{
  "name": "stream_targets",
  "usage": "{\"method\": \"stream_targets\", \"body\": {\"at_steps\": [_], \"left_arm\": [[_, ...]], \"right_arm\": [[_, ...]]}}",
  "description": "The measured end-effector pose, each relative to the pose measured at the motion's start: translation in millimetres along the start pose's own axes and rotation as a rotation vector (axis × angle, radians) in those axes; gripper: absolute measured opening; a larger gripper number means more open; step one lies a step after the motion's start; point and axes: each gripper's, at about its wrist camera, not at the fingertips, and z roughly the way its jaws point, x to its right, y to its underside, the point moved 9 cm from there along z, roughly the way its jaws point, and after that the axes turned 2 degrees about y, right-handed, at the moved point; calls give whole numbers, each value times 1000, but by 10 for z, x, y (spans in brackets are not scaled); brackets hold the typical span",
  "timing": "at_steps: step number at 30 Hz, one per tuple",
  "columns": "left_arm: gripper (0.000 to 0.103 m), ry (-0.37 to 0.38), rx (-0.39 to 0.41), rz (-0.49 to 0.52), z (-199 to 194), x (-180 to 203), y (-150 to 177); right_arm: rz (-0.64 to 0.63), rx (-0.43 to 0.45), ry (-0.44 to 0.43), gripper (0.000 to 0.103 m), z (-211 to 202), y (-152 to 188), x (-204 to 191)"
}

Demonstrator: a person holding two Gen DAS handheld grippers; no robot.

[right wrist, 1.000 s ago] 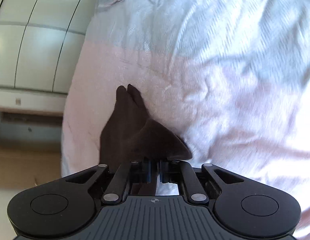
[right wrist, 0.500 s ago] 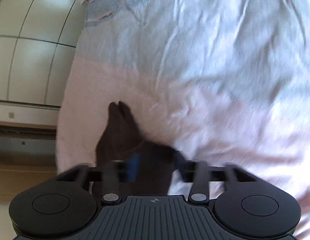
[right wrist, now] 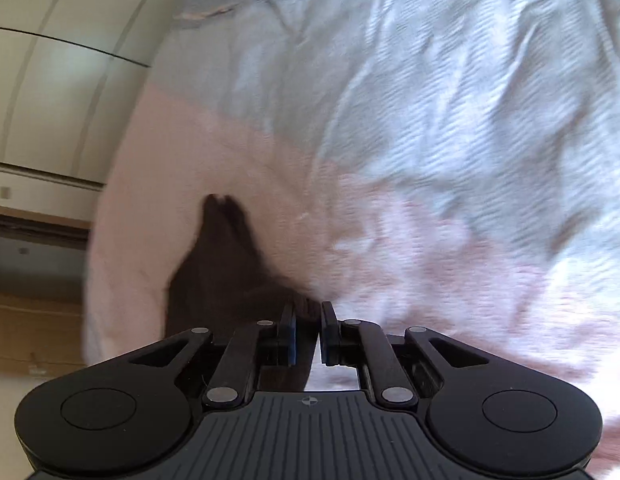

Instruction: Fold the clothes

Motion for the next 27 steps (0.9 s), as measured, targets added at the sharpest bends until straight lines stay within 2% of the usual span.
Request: {"method": "stream_targets", "body": {"at_steps": [2, 3, 5, 8, 12, 15, 21, 25, 26, 27], "left_arm": [[8, -6, 5, -26, -43, -9, 16], [8, -6, 6, -41, -64, -9, 37], [8, -3, 4, -54, -106, 14, 109], [7, 18, -4, -52, -163, 66, 286], [9, 31, 34, -95, -249, -30, 576], [11, 36, 109, -141, -243, -254, 753], [15, 39, 244, -119, -186, -702, 902], [31, 26, 336, -36, -111, -1015, 827], [33, 16, 350, 3, -70, -1083, 792], [34, 5, 362, 42, -27, -1147, 750]], "right_arm": [[-87, 13, 57, 15, -25, 17, -105], [-147, 28, 80, 24, -33, 31, -205], [-264, 59, 124, 29, -54, 56, -409], [-393, 119, 133, 35, -191, 109, -730], [-402, 202, 159, 39, -339, 185, -922], [-390, 212, 181, 39, -407, 408, -990], [-340, 159, 146, 41, -408, 1348, -1254], [-473, -76, 80, 46, 73, 2255, -1685], [-516, -137, 64, 46, 199, 2468, -1789], [-570, -156, 66, 46, 265, 2585, -1864]]}}
